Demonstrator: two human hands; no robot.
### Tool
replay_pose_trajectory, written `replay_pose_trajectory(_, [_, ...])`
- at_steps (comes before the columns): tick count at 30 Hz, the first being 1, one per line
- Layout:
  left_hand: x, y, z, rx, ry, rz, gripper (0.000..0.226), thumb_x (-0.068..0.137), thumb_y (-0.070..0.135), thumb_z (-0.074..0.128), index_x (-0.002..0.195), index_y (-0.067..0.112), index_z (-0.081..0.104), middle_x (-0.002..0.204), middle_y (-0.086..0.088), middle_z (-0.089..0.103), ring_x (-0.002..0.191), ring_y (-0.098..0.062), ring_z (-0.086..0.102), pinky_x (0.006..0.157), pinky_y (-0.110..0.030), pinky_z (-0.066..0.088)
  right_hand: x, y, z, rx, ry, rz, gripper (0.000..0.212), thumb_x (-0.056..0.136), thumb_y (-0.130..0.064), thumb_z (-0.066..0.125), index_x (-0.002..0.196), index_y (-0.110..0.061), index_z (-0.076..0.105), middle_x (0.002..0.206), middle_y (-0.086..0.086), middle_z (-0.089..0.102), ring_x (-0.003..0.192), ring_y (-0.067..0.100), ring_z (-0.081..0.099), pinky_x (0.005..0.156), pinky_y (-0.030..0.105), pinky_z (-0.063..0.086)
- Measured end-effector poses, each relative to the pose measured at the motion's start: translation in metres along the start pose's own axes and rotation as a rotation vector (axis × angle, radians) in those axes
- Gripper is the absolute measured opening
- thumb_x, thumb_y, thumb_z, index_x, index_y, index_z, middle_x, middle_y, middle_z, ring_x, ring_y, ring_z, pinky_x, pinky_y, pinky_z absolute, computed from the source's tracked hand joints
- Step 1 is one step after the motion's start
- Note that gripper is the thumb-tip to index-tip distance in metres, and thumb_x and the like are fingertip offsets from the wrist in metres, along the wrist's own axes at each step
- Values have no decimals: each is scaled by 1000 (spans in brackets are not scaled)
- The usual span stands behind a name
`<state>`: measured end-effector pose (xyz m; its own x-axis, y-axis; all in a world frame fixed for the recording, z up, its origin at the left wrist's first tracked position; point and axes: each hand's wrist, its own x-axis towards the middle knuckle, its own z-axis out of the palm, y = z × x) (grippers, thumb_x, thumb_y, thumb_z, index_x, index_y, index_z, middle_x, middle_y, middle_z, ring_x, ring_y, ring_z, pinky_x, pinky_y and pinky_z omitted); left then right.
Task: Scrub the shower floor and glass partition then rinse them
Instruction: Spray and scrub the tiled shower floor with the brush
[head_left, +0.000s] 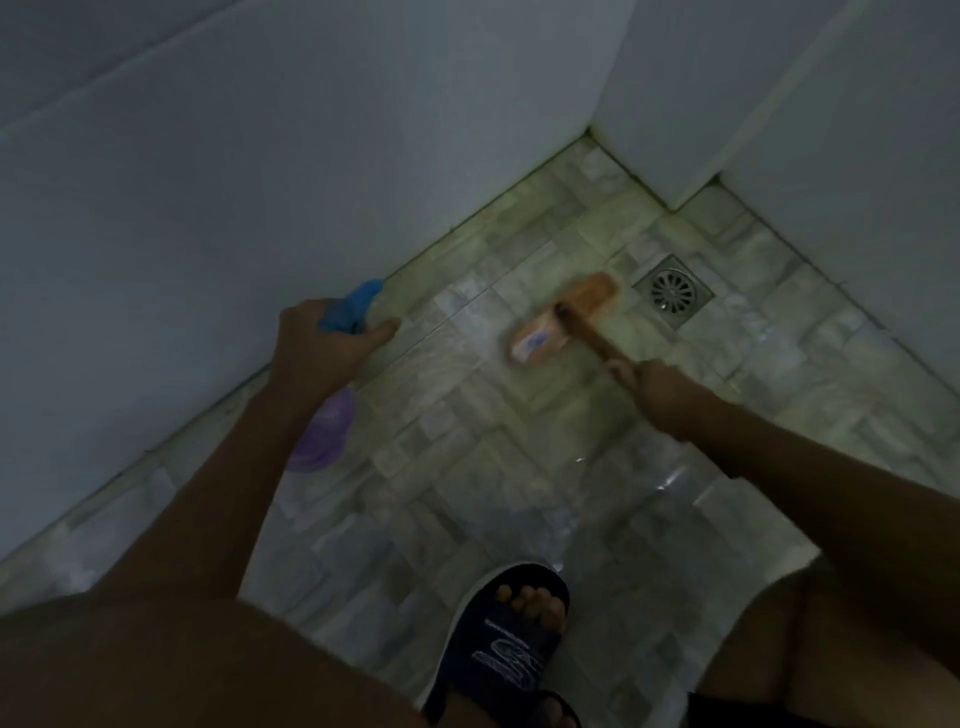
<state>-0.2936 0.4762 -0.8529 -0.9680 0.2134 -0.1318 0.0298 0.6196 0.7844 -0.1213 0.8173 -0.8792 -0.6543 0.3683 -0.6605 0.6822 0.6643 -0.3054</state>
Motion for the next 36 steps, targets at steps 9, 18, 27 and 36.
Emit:
replay_pose_trajectory(9, [19,72,86,29,-214,249,40,80,31,82,107,3,73,60,4,59,59,-18,61,62,-37,59,-38,60,16,7,-93,4,59,101,-61,29,100,-11,62,95,9,65,86,26,66,71,29,43])
replay_pose_trajectory(18, [13,147,198,-16,-431,285,32,75,33,85,64,12,63,52,0,55,48,-16,56,53,-34,54,-64,180,-31,264,200,413,70,98,-67,30,103,-3,57,91,18,63,68,33,64,43,31,46])
replay_pose_trajectory(27, [-33,198,307,153,-766,700,33,83,31,78,116,28,74,58,-1,57,53,-5,50,55,-12,35,-113,247,15,666,366,657,61,99,-64,33,95,-8,57,79,11,61,61,24,58,45,29,44])
replay_pose_trajectory(36, [-53,227,359,-14,-715,693,39,78,41,81,65,10,62,58,0,60,50,-7,54,51,-11,41,-112,238,5,1042,640,649,53,103,-55,37,88,-9,58,68,6,56,51,19,52,42,27,44])
